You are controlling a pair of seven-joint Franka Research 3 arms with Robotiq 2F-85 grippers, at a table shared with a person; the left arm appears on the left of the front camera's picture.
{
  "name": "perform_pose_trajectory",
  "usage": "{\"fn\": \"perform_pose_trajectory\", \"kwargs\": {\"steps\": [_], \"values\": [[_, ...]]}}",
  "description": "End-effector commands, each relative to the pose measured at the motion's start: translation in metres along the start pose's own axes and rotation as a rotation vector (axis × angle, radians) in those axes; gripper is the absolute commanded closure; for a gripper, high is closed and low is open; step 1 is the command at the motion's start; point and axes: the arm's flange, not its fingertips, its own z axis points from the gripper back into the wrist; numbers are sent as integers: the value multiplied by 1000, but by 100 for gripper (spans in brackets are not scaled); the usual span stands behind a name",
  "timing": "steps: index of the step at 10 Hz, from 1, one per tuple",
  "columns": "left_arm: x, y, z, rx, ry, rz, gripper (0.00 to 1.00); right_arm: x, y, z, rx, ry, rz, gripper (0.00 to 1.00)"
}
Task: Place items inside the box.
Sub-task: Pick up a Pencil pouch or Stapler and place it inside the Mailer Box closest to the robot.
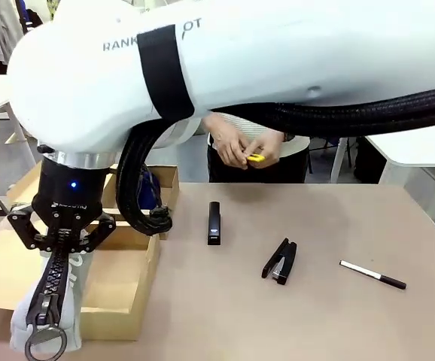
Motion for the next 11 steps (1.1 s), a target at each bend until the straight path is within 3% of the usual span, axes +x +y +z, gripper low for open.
{"fn": "perform_pose_trajectory", "kwargs": {"steps": [1,4,11], "values": [[-1,-1,-1,-19,-10,-16,0,5,-5,4,-74,-244,-250,91],[-1,-1,-1,-19,-10,-16,0,44,7,-1,-59,-343,-313,91],[-1,-1,-1,-19,-10,-16,0,88,-7,-41,-66,-183,-268,91]]}}
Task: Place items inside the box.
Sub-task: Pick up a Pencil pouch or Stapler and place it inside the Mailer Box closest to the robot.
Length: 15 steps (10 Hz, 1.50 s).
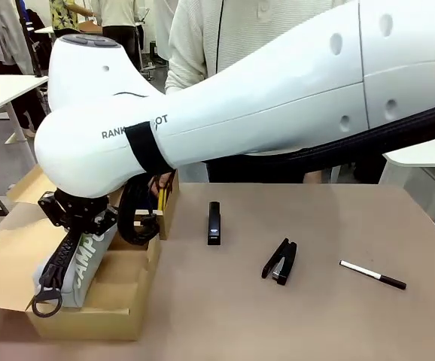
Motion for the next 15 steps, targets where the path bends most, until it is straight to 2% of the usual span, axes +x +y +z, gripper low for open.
{"fn": "perform_pose_trajectory", "kwargs": {"steps": [1,7,11,12,13,14,15], "values": [[-1,-1,-1,-19,-9,-16,0,10,3,-5,-1,60,34,91],[-1,-1,-1,-19,-9,-16,0,39,-6,-43,-22,121,9,91],[-1,-1,-1,-19,-9,-16,0,40,-7,-43,-15,150,21,91],[-1,-1,-1,-19,-9,-16,0,40,-8,-44,-24,165,26,38],[-1,-1,-1,-19,-9,-16,0,41,-8,-45,-30,170,32,31],[-1,-1,-1,-19,-9,-16,0,40,-9,-45,-30,174,33,0],[-1,-1,-1,-19,-9,-16,0,39,-10,-45,-31,176,35,0]]}}
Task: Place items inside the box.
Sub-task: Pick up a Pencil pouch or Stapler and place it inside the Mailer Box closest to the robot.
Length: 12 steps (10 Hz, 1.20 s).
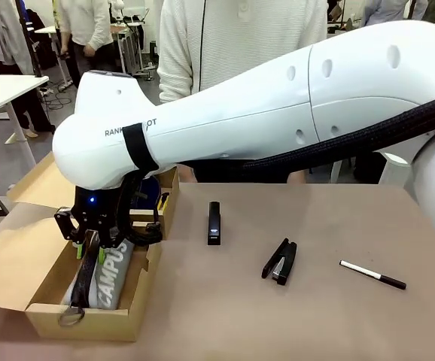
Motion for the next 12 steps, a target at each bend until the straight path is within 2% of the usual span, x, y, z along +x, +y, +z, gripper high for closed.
{"fn": "perform_pose_trajectory", "kwargs": {"steps": [1,2,3,6,8,9,10,11,12], "values": [[-1,-1,-1,-19,-9,-16,0,2,3,3,6,15,18,0],[-1,-1,-1,-19,-9,-16,0,3,3,3,13,18,17,8],[-1,-1,-1,-19,-9,-16,0,3,3,2,14,22,17,0],[-1,-1,-1,-19,-9,-16,0,-1,0,6,33,38,24,0],[-1,-1,-1,-19,-9,-16,0,-16,-14,24,48,75,47,0],[-1,-1,-1,-19,-9,-16,0,-32,-37,44,69,158,110,0],[-1,-1,-1,-19,-9,-16,0,-49,-64,64,75,198,171,0],[-1,-1,-1,-19,-9,-16,0,-75,-102,88,65,199,253,0],[-1,-1,-1,-19,-9,-16,0,-102,-150,108,83,142,267,0]]}}
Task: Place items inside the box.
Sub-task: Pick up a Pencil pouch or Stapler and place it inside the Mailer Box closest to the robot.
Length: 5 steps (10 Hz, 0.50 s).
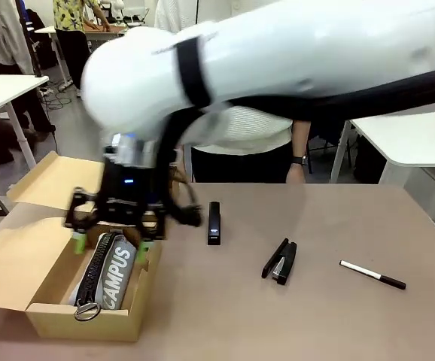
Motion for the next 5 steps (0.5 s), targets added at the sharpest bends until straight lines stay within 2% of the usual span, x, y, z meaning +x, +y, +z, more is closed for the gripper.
{"fn": "perform_pose_trajectory", "kwargs": {"steps": [1,2,3,4,5], "values": [[-1,-1,-1,-19,-9,-16,0,-85,-86,25,38,-72,31,0],[-1,-1,-1,-19,-9,-16,0,-103,-80,19,60,-133,-135,0],[-1,-1,-1,-19,-9,-16,0,-32,-34,17,-1,-18,14,0],[-1,-1,-1,-19,-9,-16,0,-32,-34,17,-1,-18,14,0],[-1,-1,-1,-19,-9,-16,0,-76,-70,29,2,-74,-36,0]]}}
